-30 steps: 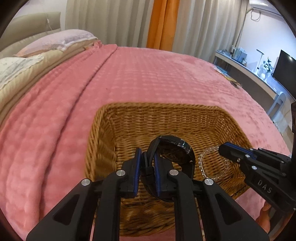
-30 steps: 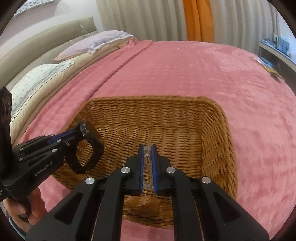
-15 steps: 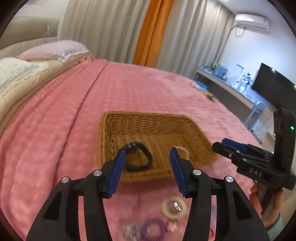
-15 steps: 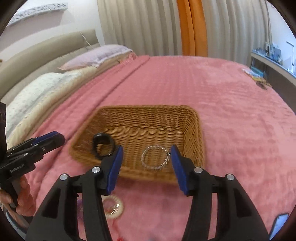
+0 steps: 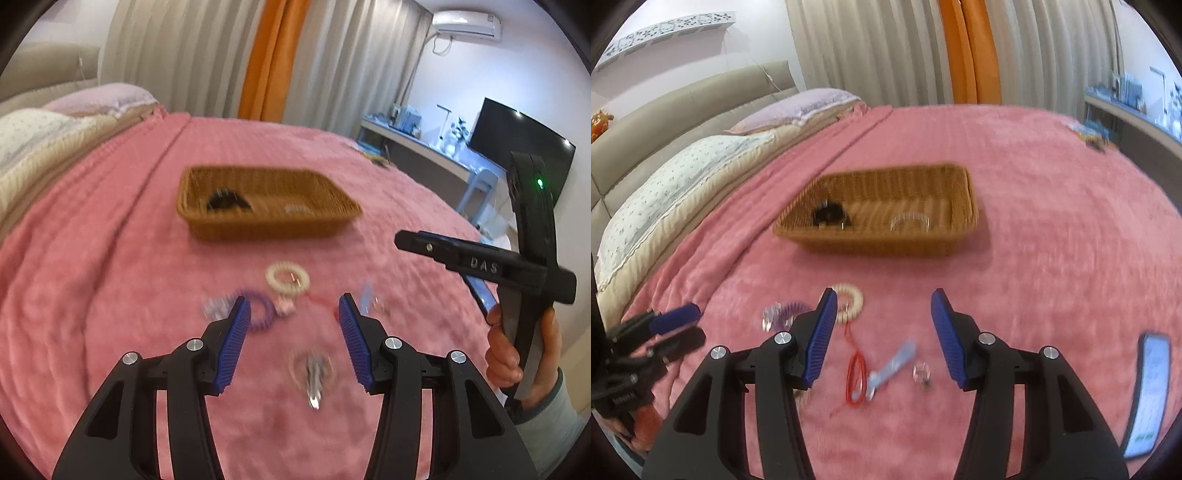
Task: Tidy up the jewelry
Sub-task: 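Grasp the silver hair clip with the left tool while the right tool grasps the light-blue clip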
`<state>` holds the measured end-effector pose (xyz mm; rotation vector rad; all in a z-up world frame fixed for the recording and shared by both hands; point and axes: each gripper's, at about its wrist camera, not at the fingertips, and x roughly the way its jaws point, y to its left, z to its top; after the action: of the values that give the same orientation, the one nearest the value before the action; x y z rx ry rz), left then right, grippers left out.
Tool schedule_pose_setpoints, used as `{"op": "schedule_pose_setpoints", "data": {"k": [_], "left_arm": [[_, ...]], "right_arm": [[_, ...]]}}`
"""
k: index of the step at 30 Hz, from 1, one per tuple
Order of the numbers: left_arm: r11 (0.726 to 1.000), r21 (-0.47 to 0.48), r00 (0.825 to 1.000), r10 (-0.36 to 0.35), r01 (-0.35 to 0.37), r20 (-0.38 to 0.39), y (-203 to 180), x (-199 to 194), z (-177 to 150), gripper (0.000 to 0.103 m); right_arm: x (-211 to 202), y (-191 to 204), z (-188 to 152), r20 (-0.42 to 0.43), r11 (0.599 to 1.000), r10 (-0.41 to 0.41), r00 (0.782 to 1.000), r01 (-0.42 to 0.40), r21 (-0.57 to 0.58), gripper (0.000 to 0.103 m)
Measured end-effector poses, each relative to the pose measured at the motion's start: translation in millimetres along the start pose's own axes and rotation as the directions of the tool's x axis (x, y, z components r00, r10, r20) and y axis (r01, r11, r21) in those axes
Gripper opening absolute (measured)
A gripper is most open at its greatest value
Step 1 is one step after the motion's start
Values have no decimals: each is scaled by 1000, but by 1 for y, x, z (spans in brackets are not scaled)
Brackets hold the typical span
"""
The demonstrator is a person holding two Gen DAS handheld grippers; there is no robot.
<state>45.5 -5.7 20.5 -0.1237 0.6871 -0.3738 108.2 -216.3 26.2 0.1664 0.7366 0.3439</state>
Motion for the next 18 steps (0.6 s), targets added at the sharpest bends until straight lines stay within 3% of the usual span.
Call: {"op": "schedule_pose_setpoints", "data": {"k": [11, 15, 18], "left_arm": [[999, -14, 993, -53, 51, -110, -1, 29, -42, 47], [998, 1, 988, -56, 57, -145, -3, 40, -50, 35], [998, 11, 985, -56, 59, -164, -5, 46, -54, 35]], "right_arm": [[38, -16, -44, -167, 987, 96, 981, -72, 143, 41], [56, -21, -48, -212, 978, 121, 970, -79, 194, 37], [68, -25, -47, -226, 969, 135, 965, -81, 232, 37]]}}
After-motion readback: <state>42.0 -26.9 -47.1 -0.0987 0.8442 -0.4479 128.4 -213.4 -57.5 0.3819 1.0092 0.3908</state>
